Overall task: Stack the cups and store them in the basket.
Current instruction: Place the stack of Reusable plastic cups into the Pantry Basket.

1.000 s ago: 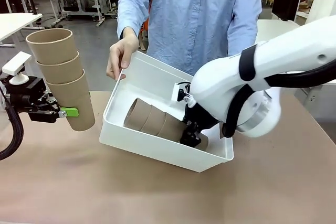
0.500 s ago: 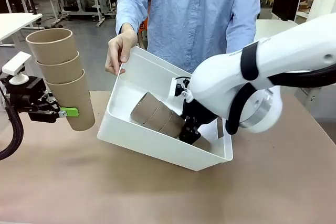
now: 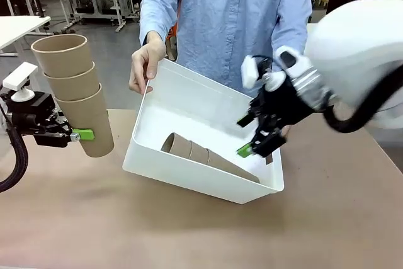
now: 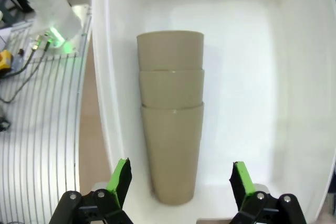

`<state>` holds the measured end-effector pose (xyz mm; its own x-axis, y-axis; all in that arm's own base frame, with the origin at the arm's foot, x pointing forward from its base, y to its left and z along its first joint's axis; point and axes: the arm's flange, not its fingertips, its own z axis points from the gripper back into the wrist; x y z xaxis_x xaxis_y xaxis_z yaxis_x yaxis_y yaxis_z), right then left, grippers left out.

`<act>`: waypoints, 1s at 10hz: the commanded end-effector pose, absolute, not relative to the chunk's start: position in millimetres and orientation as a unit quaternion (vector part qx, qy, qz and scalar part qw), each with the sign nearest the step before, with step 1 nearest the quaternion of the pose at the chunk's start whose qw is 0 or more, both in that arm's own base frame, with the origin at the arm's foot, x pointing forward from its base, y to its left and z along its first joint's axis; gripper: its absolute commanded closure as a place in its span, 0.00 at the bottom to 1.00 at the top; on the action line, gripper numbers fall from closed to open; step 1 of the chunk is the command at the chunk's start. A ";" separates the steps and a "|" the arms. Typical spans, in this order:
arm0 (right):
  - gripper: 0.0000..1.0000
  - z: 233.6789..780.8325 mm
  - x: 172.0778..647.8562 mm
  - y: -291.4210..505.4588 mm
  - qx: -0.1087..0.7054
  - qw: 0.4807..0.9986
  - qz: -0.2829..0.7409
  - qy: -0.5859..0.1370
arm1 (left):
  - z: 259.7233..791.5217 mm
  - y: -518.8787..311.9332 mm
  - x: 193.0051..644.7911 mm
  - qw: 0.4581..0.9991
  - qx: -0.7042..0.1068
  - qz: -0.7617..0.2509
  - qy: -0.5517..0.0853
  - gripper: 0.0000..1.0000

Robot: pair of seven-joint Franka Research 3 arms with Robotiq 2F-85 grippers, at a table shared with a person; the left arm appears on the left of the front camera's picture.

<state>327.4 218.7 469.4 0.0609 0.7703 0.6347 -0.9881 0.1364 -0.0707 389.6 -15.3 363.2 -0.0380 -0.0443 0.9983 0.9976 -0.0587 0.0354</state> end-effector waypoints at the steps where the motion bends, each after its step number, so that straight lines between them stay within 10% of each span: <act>1: 0.00 501.7 329.6 171.6 0.216 0.714 0.606 -0.277 | 366.9 -15.3 388.6 0.483 -0.495 -0.535 -0.485 0.15; 10: 0.00 534.1 342.7 -20.8 0.318 0.699 0.539 -0.346 | 366.9 -15.3 388.6 0.483 -0.495 -0.535 -0.485 0.15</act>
